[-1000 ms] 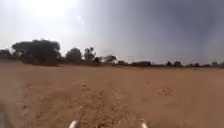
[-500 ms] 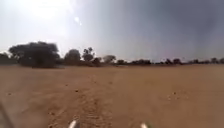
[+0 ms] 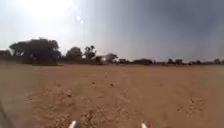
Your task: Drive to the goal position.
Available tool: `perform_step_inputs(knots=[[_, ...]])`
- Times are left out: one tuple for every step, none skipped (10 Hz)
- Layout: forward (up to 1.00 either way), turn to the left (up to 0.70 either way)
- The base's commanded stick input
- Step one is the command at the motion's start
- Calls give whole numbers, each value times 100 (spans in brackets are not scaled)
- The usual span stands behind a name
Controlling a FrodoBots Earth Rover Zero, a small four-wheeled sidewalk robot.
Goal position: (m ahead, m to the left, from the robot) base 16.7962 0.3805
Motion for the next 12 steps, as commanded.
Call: perform_step_inputs(knots=[[100,0],[100,0],[100,0],[100,0],[100,0],[100,0],[100,0],[100,0],[100,0],[100,0],[100,0],[100,0]])
